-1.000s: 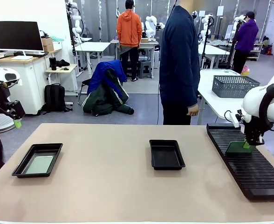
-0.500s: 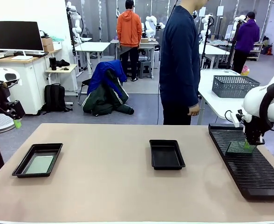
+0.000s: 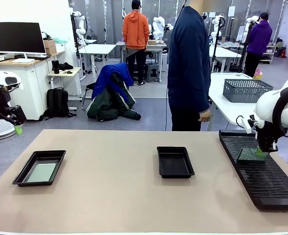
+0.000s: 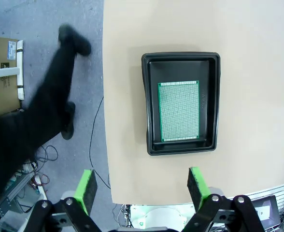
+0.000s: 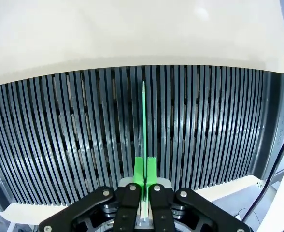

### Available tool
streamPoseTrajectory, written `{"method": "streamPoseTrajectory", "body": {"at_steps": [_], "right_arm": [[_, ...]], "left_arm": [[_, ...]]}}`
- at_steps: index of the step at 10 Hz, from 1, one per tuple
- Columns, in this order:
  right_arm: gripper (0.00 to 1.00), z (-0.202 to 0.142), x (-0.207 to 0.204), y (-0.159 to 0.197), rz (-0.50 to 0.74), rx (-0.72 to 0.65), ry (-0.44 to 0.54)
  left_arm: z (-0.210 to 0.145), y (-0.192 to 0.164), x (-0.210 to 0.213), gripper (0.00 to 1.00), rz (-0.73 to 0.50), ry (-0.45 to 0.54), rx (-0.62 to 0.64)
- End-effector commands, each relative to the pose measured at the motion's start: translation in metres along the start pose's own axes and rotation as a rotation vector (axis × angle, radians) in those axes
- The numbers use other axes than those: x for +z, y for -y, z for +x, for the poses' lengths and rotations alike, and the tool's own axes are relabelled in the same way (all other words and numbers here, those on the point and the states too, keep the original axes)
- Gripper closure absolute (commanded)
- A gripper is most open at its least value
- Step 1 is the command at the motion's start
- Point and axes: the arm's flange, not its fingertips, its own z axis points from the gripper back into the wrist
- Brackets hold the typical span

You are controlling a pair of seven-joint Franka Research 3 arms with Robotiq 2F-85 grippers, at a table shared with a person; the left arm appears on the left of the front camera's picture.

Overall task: Inspect and transfer BCBs to ESD trays.
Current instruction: Pick up the Blank PCB from the PCB Rack and place it in the right ESD tray.

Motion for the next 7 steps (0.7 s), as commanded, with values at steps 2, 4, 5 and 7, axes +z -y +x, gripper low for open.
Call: {"method": "streamPoseTrajectory", "body": {"at_steps": [2, 4, 5, 7], "right_arm": [[0.97, -0.010, 0.026, 0.000, -0.008, 0.010, -0.019], [0.97, -0.019, 0.065, 0.005, -0.010, 0.039, -0.027], [0.97, -0.026, 0.087, 0.007, -0.004, 0.040, -0.032], [0.97, -0.040, 0.146, 0.006, 0.020, 0.047, -0.031]], "left_arm": [[-0.002, 0.001, -0.001, 0.00, 0.003, 0.003, 0.016], [-0.002, 0.001, -0.001, 0.00, 0.003, 0.003, 0.016], [-0.002, 0.001, -0.001, 0.00, 0.003, 0.003, 0.016], [-0.002, 0.001, -0.001, 0.00, 0.003, 0.003, 0.016]]}}
